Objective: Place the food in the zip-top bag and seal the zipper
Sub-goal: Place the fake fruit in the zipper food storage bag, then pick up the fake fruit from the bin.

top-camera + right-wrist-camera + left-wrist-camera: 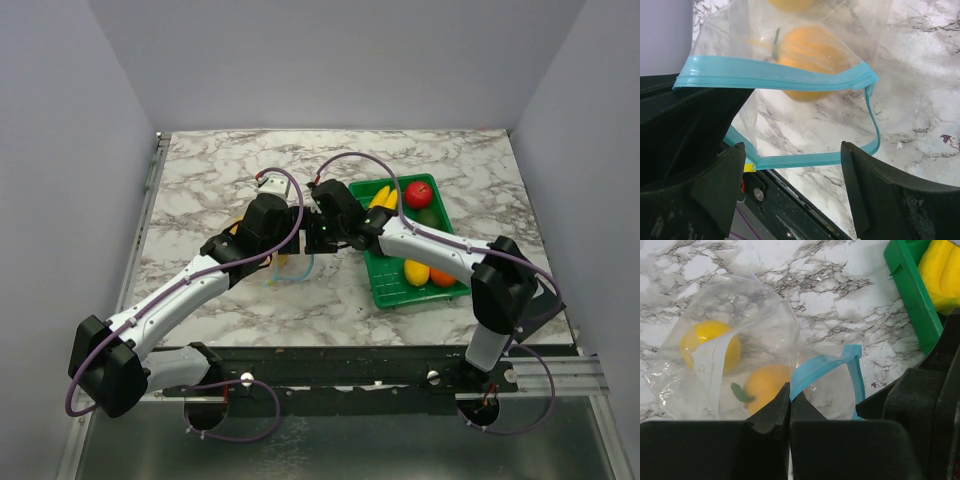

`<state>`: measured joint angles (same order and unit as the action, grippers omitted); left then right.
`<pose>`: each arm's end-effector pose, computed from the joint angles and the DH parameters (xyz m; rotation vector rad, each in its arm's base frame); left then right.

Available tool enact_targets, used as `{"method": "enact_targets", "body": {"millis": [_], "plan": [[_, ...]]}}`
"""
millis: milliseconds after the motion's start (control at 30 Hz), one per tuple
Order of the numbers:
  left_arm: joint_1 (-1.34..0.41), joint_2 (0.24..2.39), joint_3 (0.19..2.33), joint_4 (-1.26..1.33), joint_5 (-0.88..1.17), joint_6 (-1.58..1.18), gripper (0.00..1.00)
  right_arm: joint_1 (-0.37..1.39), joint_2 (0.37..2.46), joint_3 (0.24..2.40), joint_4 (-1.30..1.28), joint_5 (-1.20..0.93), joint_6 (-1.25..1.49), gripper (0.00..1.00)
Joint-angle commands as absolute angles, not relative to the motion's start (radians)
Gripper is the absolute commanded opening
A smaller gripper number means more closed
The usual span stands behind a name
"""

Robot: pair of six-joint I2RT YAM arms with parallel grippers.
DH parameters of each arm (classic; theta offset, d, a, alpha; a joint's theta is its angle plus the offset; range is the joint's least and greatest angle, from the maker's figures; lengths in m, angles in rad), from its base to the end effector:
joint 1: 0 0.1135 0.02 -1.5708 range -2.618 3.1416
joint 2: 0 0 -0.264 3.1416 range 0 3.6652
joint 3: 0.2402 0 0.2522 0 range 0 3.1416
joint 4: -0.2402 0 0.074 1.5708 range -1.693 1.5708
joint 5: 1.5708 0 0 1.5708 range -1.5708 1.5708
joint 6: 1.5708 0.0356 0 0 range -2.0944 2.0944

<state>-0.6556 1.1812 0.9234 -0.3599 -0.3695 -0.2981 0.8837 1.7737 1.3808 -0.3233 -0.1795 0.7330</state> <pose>0.2134 -0.1479 0.2912 0.1769 2.1378 -0.1514 0.2518 0.3169 0.2621 -0.2902 2.4841 0.9782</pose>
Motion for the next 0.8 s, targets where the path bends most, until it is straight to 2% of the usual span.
{"method": "enact_targets", "body": {"millis": [0,233,767], "plan": [[-0.652,1.168,0.914,-0.338,-0.347,-0.304,0.0,0.893,1.735,1.373,-0.326,-0.146,0.733,0.82],[-0.65,1.17,0.914,-0.339,-0.345,-0.302,0.0,0.893,1.646,1.322,-0.393,-0.073,0.7,0.81],[-0.647,1.168,0.913,-0.336,-0.345,-0.303,0.0,0.883,1.411,1.244,-0.713,0.275,0.61,0.82]]}}
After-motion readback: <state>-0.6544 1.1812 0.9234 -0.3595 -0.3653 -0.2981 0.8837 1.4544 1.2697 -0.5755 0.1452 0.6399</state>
